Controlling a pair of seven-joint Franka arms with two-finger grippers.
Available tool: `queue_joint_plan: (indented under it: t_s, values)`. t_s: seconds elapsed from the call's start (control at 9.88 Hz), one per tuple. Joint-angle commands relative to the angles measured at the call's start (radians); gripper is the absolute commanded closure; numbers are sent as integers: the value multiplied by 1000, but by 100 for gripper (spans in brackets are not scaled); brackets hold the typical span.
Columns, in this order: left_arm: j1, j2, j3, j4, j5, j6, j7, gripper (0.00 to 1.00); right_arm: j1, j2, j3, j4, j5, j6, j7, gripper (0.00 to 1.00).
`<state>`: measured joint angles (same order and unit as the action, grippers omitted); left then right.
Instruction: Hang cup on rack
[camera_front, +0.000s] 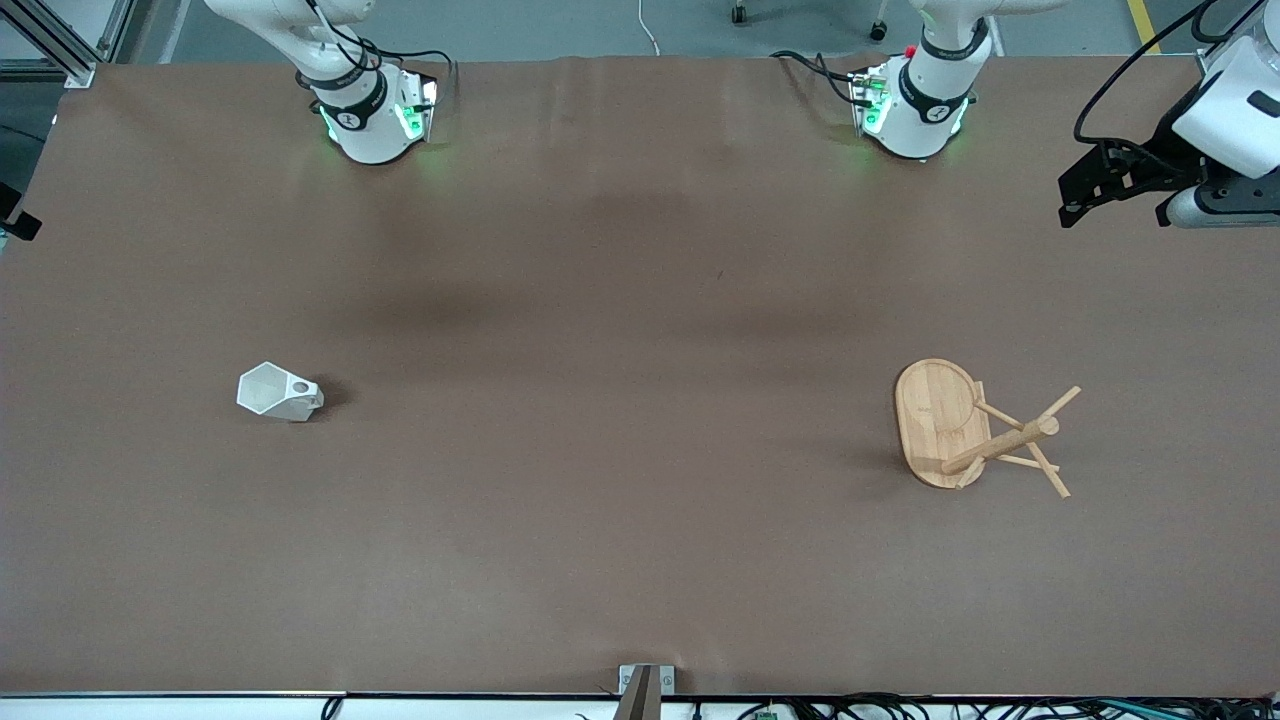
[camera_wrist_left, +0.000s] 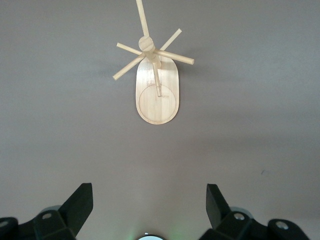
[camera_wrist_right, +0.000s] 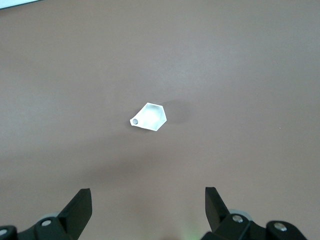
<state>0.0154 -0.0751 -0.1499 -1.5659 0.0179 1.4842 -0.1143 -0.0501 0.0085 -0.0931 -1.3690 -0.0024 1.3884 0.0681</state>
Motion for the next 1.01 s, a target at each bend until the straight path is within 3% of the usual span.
queue_joint_plan:
  t_s: [0.0,0.91]
  values:
    - [0,25,0,7,-9,-18,-5,0,-2,-13,7,-16,-10,4,16,0]
    - [0,40,1,23,-10,-19,11,0,-2,-5,6,-25,-19,3,-4,0]
